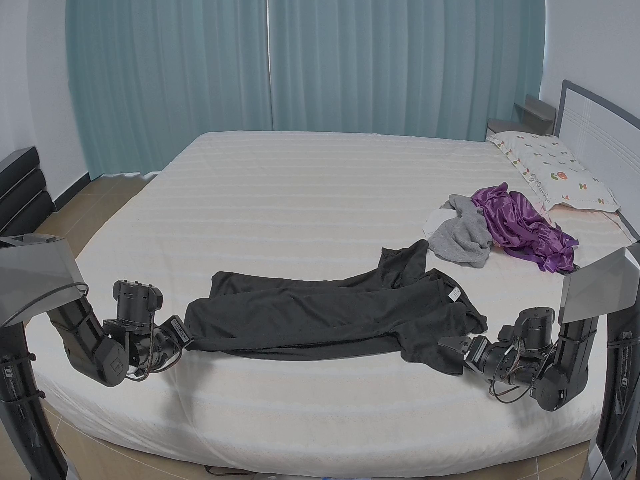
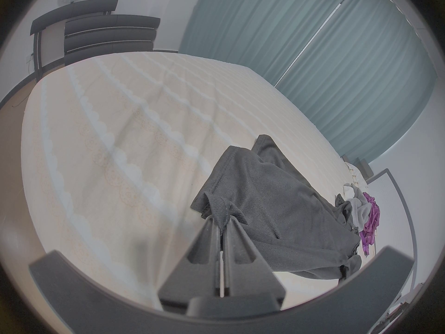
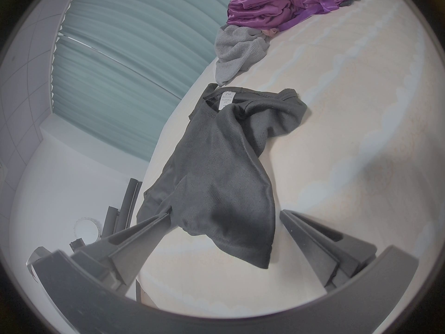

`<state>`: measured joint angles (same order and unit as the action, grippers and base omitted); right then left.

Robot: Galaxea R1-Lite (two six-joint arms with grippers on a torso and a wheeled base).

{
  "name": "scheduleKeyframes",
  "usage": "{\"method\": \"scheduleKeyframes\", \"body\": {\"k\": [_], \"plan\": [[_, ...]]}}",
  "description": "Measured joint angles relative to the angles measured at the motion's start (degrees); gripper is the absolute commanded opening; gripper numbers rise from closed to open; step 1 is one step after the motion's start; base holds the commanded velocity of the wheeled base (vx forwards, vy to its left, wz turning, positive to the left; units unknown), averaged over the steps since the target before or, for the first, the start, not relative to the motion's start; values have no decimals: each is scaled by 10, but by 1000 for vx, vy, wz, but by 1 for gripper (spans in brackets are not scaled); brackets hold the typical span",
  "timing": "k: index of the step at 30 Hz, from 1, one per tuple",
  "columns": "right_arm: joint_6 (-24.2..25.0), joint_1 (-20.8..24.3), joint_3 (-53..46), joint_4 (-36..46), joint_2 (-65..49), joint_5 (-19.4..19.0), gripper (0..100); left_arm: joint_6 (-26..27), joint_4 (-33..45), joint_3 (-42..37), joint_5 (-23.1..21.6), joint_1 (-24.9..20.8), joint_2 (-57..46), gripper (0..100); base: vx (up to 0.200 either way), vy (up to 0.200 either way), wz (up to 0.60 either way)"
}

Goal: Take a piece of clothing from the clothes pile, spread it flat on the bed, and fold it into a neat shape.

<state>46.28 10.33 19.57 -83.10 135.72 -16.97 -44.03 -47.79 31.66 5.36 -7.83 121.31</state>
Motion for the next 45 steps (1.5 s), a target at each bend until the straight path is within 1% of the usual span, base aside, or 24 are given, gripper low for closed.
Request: {"method": "scheduleKeyframes", "body": {"k": [7,8,13,17,19,25,29,32,39,43,45], "plan": [[0,9,14,4,9,5,100,0,0,0,0,-1,0,0,0,0,0],[0,10,14,4,10,6,0,0,0,0,0,-1,0,0,0,0,0],[0,24,16,5,14,12,0,0,0,1,0,-1,1,0,0,0,0],[0,28,10,6,12,32,0,0,0,0,0,-1,2,0,0,0,0],[-1,29,2,6,6,36,0,0,0,-1,0,-1,2,0,0,0,0],[-8,24,-26,5,-30,35,0,0,1,-2,0,-1,1,0,0,0,0],[-20,22,-62,5,-64,33,0,0,3,-3,0,-1,-3,0,0,0,0],[-30,18,-92,3,-89,30,0,1,5,-7,0,-1,-11,0,0,0,0],[-42,3,-170,6,-158,-6,0,9,11,-33,0,-1,-48,0,0,0,0],[-47,-16,-181,43,-197,-13,0,15,27,-50,-4,-1,-77,0,0,0,0],[-50,-22,-184,75,-218,-17,0,16,42,-55,-5,0,-92,0,0,0,0]]}}
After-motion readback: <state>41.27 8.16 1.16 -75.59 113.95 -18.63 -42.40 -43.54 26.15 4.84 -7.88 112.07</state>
